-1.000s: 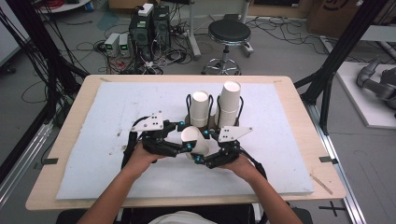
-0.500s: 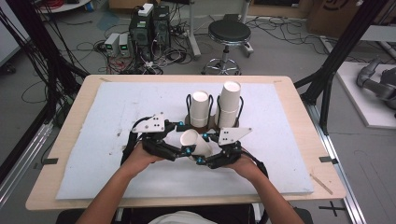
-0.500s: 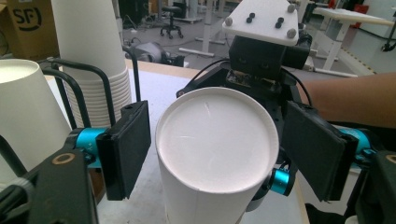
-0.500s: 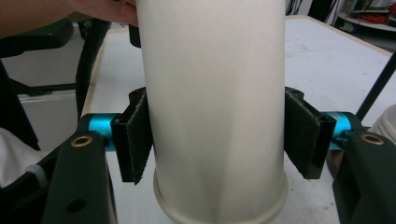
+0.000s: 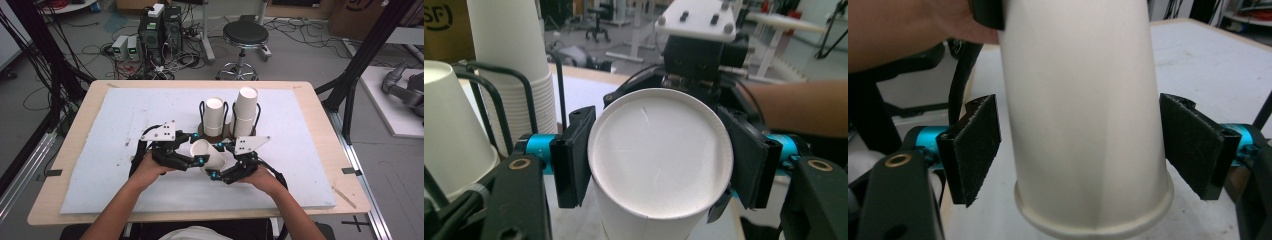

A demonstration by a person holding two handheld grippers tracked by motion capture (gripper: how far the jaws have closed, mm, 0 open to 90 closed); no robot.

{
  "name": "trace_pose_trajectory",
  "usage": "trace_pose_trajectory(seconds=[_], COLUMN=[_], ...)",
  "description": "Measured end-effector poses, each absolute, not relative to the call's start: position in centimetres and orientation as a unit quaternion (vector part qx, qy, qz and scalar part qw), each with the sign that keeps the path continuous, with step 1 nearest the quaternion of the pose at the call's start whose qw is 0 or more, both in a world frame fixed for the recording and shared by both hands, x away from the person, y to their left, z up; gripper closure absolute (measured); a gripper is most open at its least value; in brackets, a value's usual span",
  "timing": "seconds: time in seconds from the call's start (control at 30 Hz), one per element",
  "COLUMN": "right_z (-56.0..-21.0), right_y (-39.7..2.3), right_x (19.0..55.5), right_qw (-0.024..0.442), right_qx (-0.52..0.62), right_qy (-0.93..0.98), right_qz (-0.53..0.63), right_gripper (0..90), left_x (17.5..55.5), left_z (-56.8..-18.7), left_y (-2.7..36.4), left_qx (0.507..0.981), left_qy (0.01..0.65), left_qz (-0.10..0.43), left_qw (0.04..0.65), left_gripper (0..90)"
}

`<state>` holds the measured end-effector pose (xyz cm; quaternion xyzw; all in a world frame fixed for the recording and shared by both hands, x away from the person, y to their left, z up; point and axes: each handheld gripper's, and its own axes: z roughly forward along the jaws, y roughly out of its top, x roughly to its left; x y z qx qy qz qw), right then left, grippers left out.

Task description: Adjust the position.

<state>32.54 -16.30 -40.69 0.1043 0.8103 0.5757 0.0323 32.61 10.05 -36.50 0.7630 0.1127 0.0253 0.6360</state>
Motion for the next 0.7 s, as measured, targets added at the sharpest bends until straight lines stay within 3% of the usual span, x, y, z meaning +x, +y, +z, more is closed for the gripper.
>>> trace_pose_trajectory(seconds=[0.17, 0.23, 0.37, 0.5, 0.6, 0.7], right_z=[-40.7, -40.5, -40.5, -40.0, -39.8, -39.6], right_y=[-16.2, -16.5, -16.7, -17.1, -17.1, -17.2], right_x=[32.6, 32.5, 32.5, 32.6, 32.6, 32.6], right_qw=[0.04, 0.049, 0.053, 0.077, 0.078, 0.074], right_qx=[0.104, 0.082, 0.072, 0.052, 0.047, 0.044], right_qy=[0.814, 0.819, 0.826, 0.842, 0.845, 0.847], right_qz=[0.57, 0.566, 0.557, 0.531, 0.527, 0.524], right_gripper=[20.7, 30.1, 33.3, 35.7, 36.1, 36.6], left_x=[32.6, 32.6, 32.5, 32.5, 32.5, 32.6], left_z=[-36.4, -36.5, -36.6, -36.7, -36.9, -37.1], left_y=[10.1, 10.0, 9.9, 9.5, 9.3, 9.4], left_qx=[0.75, 0.75, 0.76, 0.773, 0.78, 0.782], left_qy=[0.114, 0.116, 0.109, 0.109, 0.107, 0.1], left_qz=[0.012, 0.01, 0.011, 0.012, 0.009, 0.007], left_qw=[0.652, 0.651, 0.64, 0.624, 0.617, 0.615], left_gripper=[35.5, 35.5, 34.8, 25.9, 26.8, 34.4])
